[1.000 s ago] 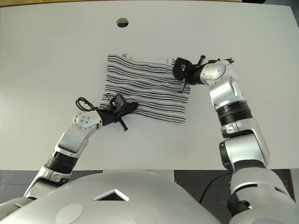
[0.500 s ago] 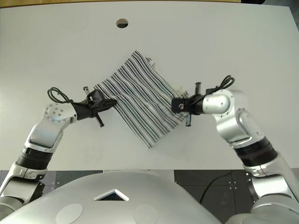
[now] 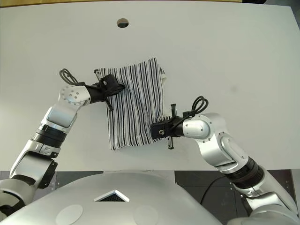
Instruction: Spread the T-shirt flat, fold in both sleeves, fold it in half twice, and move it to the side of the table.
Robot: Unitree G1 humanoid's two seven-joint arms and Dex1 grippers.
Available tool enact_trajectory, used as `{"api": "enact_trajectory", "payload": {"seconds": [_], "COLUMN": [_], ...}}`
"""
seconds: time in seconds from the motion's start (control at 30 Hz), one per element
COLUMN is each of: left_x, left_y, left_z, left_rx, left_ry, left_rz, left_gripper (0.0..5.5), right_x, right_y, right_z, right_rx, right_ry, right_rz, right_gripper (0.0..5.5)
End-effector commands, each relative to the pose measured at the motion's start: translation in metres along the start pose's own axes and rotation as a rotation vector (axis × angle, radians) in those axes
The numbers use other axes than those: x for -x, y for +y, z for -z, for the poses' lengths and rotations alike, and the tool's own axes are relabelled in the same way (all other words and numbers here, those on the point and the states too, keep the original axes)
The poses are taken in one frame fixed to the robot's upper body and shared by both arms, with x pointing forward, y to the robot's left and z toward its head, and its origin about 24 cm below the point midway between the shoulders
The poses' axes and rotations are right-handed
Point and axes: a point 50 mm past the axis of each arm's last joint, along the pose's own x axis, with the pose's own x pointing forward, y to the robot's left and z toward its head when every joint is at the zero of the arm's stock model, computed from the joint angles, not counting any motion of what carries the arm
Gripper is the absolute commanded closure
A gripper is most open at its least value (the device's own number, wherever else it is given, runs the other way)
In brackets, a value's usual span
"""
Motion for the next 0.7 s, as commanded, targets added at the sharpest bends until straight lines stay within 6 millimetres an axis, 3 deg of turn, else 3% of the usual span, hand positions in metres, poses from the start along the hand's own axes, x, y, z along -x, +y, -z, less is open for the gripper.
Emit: {"api": "enact_trajectory", "payload": {"seconds": [0.03,0.3,0.33,0.43,0.5,0.57,0.63,0.7], "left_x": [-0.012,-0.030,-0.032,-0.028,-0.013,0.018,0.048,0.066], "left_y": [-0.002,-0.006,-0.007,-0.004,0.004,0.018,0.028,0.028], "left_z": [0.000,-0.006,-0.007,-0.009,-0.021,-0.045,-0.049,-0.045], "left_rx": [-0.020,-0.026,-0.024,-0.020,-0.021,-0.034,-0.061,-0.095], "left_ry": [0.031,0.024,0.019,-0.022,-0.133,-0.385,-0.499,-0.515], "left_rz": [0.022,0.042,0.045,0.025,-0.029,-0.140,-0.242,-0.281], "left_gripper": [5.39,5.39,5.39,5.39,5.39,5.39,5.39,5.39], "right_x": [-0.011,0.031,0.037,0.058,0.073,0.083,0.081,0.076], "right_y": [0.028,0.021,0.017,-0.020,-0.044,-0.058,-0.058,-0.054], "right_z": [0.009,-0.003,-0.005,-0.010,-0.011,-0.007,-0.002,0.004], "right_rx": [-0.113,-0.270,-0.302,-0.408,-0.404,-0.339,-0.333,-0.323], "right_ry": [0.002,-0.168,-0.214,-0.395,-0.504,-0.540,-0.562,-0.538], "right_rz": [-0.123,-0.069,-0.044,0.163,0.323,0.474,0.496,0.487], "right_gripper": [5.40,5.40,5.40,5.40,5.40,5.40,5.40,5.40]}}
